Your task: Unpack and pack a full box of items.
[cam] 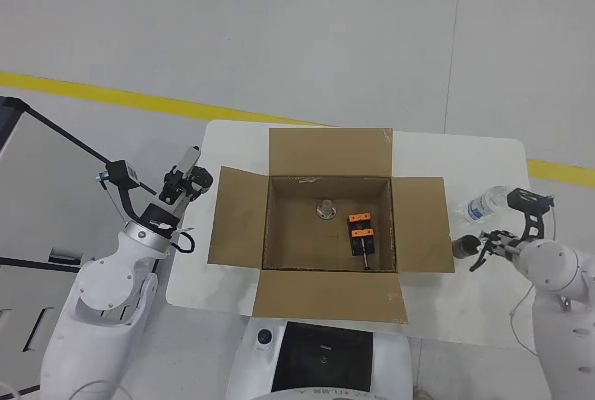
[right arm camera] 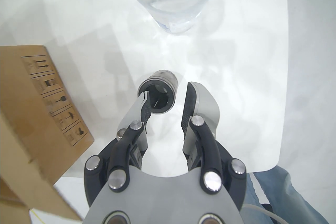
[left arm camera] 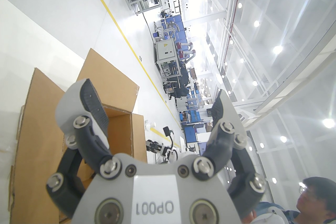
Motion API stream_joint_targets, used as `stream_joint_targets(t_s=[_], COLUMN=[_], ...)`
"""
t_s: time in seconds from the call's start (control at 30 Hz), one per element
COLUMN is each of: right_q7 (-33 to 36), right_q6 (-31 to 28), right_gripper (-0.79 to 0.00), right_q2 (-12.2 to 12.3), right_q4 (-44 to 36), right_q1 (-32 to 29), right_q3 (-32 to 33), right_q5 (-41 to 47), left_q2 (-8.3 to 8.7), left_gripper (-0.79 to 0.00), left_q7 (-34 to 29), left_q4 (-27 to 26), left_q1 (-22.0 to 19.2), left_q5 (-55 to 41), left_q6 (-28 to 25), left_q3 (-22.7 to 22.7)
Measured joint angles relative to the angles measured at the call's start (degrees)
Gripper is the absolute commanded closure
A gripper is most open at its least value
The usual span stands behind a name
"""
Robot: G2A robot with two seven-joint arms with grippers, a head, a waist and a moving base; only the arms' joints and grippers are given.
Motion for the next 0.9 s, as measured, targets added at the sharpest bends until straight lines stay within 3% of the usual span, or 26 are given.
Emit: stream_joint_targets(t_s=[0.2,0.33,0.5,0.63,0.67,0.7,0.77,0.9], right_q7=[2.5,-0.6,-5.1,-9.9,-10.5,-10.1,-7.7,-7.4], right_q6=[-2.3,-4.1,-5.4,-4.8,-4.3,-3.3,-1.0,-0.9], right_gripper=[-0.271,-0.252,-0.249,-0.234,-0.256,-0.363,-0.382,-0.382], right_q2=[0.2,0.0,-0.3,-0.9,-1.1,-1.3,-1.6,-1.6], right_q4=[-13.9,-19.3,-26.1,-23.7,-21.5,-19.6,-17.4,-17.6], right_q1=[-2.7,-1.7,0.9,4.4,5.8,6.9,8.9,9.0], right_q3=[6.7,4.7,-6.2,-19.1,-23.6,-27.0,-32.7,-32.6], right_q5=[8.3,16.3,19.2,14.8,11.8,9.3,5.9,6.3], left_q2=[0.00,0.00,0.00,0.00,0.00,0.00,0.00,0.00], left_gripper=[-0.785,-0.785,-0.785,-0.785,-0.785,-0.785,-0.785,-0.785], left_q7=[0.0,0.0,0.0,0.0,0.0,0.0,0.0,0.0], left_q4=[0.0,0.0,0.0,0.0,0.0,0.0,0.0,0.0], left_q1=[0.0,0.0,0.0,0.0,0.0,0.0,0.0,0.0], left_q5=[0.0,0.0,0.0,0.0,0.0,0.0,0.0,0.0], left_q6=[0.0,0.0,0.0,0.0,0.0,0.0,0.0,0.0], left_q3=[0.0,0.0,0.0,0.0,0.0,0.0,0.0,0.0])
